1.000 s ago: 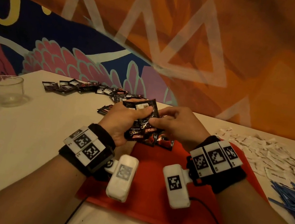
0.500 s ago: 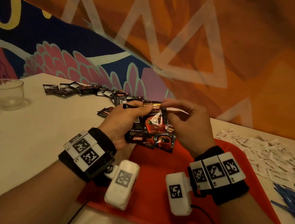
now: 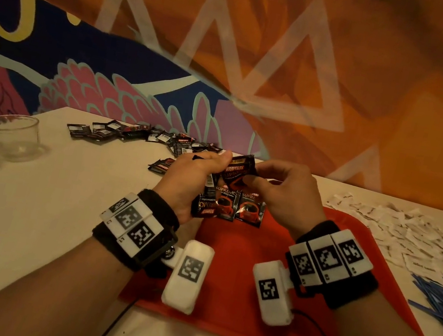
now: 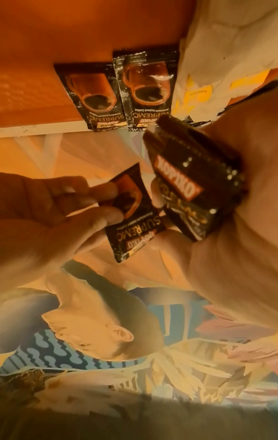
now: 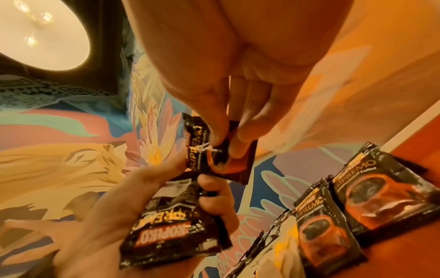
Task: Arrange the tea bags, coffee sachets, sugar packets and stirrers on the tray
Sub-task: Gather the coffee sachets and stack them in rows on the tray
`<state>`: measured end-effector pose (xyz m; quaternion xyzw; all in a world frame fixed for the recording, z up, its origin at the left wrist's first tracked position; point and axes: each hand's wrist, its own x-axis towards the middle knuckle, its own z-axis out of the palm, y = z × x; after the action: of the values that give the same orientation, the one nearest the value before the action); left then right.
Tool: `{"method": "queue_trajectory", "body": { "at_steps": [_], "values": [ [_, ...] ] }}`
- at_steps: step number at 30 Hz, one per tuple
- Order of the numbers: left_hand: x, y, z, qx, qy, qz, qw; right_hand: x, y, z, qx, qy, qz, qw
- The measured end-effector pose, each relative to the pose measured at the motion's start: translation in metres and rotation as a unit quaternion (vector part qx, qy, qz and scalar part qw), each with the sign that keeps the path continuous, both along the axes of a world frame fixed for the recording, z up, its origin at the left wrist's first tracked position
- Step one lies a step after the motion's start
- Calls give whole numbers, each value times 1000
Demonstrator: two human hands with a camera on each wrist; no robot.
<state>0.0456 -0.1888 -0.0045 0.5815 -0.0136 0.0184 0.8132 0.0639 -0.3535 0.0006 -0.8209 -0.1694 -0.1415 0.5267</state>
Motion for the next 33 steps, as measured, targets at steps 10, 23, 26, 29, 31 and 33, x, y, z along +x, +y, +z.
{"method": "queue_trajectory", "body": {
  "at_steps": [10, 23, 26, 29, 31, 33],
  "values": [
    [-2, 4, 2, 136, -112, 7, 984, -4, -1, 3, -40, -35, 29, 998],
    [-6, 5, 4, 132, -97, 20, 986, -1, -5, 5, 13, -15, 57, 998],
    [-4, 5, 3, 92, -73, 11, 993, 0, -5, 5, 18, 7, 82, 996],
    [-3, 3, 2, 89, -74, 16, 993, 0, -4, 4, 34, 11, 81, 996],
    [-3, 3, 1, 108, -77, 15, 991, 0, -5, 6, 49, 6, 65, 997],
    [-4, 3, 2, 123, -78, 22, 989, 0, -5, 8, 60, 19, 62, 996]
  ]
}}
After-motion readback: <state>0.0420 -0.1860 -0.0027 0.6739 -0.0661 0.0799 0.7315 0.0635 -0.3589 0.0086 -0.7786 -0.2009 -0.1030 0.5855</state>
